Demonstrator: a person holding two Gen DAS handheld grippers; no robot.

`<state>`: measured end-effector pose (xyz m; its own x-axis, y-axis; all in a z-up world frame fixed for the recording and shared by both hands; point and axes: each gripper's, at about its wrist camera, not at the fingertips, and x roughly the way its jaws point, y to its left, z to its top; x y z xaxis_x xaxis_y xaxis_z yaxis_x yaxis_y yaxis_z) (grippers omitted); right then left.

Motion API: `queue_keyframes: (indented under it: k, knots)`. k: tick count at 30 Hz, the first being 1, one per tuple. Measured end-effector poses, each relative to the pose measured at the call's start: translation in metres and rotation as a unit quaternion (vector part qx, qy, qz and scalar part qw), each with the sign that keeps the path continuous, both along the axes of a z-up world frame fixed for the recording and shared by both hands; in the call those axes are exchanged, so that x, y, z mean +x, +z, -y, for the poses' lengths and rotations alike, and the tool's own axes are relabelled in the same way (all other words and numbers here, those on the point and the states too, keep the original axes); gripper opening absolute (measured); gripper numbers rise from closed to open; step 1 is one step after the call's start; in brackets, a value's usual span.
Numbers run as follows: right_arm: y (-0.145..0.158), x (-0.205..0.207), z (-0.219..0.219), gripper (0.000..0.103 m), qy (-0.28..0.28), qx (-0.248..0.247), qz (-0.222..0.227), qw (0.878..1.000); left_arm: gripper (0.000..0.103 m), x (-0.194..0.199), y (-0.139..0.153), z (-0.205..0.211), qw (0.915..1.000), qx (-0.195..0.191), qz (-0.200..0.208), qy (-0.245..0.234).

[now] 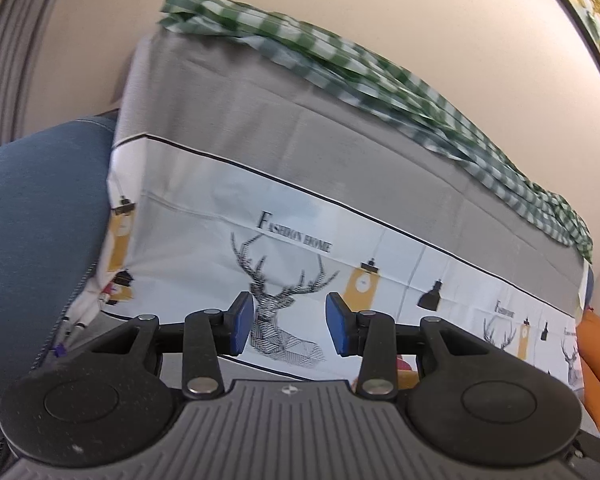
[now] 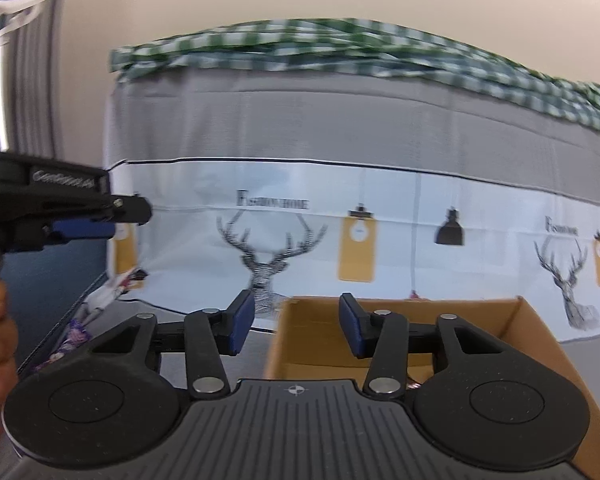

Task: Organize snacks
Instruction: 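Move both open tools back to the snack pile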

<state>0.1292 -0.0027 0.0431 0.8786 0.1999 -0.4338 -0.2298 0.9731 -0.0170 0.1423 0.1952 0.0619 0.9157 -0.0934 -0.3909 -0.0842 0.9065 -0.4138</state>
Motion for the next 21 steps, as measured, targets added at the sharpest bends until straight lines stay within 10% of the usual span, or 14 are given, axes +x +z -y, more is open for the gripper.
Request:
queue_keyframes:
  k: [21]
  knots:
    - [-0.017, -0.031, -0.093, 0.043, 0.111, -0.046, -0.018, 0.993, 0.036, -0.009, -0.01, -0.051, 0.9963, -0.033, -0.076, 0.021]
